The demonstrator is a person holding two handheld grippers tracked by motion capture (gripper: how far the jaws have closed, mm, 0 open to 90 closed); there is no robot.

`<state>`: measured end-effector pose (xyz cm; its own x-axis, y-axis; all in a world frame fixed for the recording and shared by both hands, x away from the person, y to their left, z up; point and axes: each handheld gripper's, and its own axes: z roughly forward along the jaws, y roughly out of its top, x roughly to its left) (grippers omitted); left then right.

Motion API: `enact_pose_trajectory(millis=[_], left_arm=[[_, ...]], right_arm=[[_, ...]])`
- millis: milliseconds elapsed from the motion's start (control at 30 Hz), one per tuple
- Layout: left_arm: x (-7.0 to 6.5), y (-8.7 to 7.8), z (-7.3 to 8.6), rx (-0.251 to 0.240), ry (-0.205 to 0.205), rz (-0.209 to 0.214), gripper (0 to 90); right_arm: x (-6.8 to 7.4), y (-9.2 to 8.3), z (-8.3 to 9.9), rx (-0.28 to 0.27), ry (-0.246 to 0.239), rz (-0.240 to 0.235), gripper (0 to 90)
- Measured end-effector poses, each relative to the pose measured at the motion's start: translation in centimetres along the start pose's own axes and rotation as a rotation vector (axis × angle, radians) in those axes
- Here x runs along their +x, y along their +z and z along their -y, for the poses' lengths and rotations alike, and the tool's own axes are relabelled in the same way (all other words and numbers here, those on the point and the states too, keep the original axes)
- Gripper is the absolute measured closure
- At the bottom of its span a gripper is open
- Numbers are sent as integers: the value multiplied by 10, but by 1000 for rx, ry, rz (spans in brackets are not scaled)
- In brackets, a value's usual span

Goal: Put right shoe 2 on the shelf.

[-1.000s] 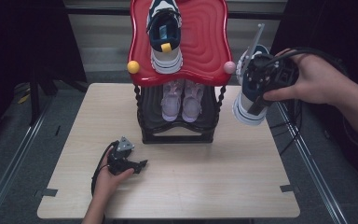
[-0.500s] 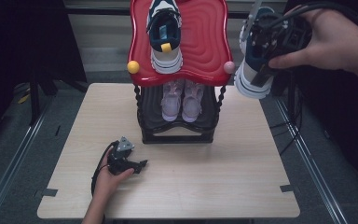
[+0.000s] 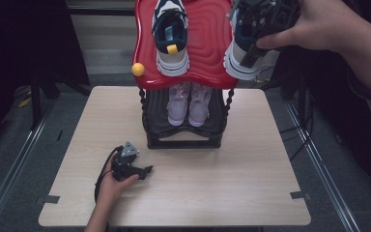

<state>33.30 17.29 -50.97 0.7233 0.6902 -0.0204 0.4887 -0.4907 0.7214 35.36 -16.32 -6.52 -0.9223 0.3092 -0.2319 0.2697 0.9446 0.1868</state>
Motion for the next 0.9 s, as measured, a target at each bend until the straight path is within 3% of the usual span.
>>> enact_pose_trajectory(millis=[467, 900], left_arm=[[0, 0, 0, 1, 0, -3, 144], [0, 0, 0, 1, 0, -4, 144]], right_arm=[[-15, 31, -35, 6, -86, 10, 748], [-29, 55, -51, -6, -139, 15, 747]])
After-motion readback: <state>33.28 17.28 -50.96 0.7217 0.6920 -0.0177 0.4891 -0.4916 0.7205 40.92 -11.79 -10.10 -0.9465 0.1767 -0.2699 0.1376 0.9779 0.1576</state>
